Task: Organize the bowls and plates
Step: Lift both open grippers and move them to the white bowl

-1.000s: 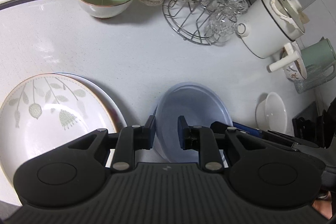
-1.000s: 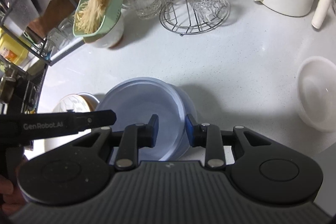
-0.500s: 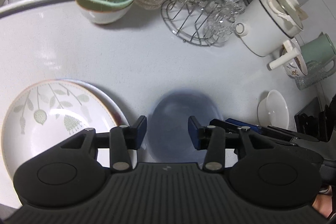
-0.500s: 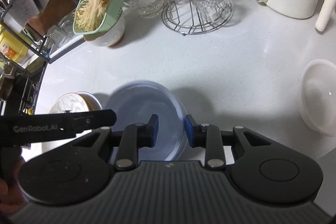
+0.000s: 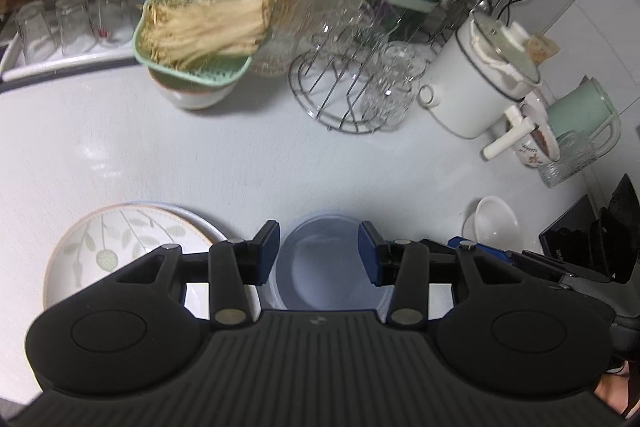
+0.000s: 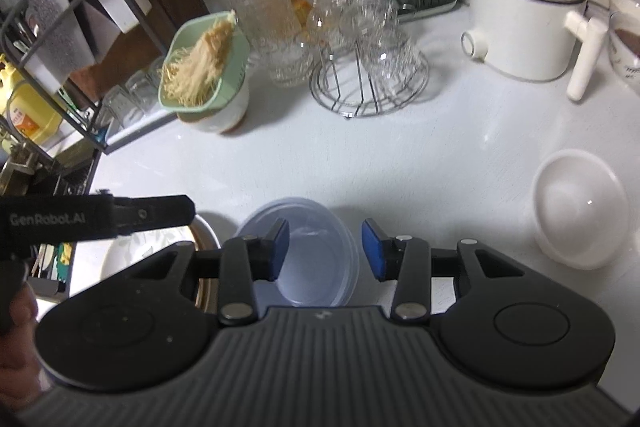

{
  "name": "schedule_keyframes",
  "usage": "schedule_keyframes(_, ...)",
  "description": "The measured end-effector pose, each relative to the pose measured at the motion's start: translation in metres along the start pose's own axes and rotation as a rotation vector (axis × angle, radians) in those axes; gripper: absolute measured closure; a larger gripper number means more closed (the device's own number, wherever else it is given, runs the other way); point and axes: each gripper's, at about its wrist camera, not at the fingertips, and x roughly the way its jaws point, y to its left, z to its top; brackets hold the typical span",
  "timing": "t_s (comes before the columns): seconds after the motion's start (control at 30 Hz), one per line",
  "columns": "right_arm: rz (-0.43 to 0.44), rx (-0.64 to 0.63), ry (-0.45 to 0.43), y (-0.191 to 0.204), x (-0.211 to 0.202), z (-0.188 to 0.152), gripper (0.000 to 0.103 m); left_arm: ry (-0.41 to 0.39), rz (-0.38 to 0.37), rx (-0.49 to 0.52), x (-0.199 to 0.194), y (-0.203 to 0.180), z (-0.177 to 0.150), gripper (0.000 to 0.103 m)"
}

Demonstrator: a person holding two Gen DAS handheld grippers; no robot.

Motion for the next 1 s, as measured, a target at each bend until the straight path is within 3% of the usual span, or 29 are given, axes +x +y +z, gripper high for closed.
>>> schedule_keyframes(0.33, -0.019, -0.025, -0.123, 0.003, -0.038, 0.004, 0.060, -0.060, -0.016, 0.069, -0.027, -0.018, 0.006, 0.049)
schedule_keyframes(0.73, -0.127, -0.023, -0.236, -0.010, -0.069, -0.003, 0.059, -0.078, -0.053, 0.156, -0.027, -0.041, 0.009, 0.042)
schedule_keyframes(0.87, -0.145, -0.003, -0.280, -0.019, -0.078, -0.003, 0.051, -0.069, -0.070, 0.182, -0.022, -0.053, 0.009, 0.042)
schedule_keyframes(1.0, -0.166, 0.019, -0.308, -0.027, -0.083, -0.002, 0.051, -0.067, -0.086, 0.216, -0.018, -0.064, 0.012, 0.042)
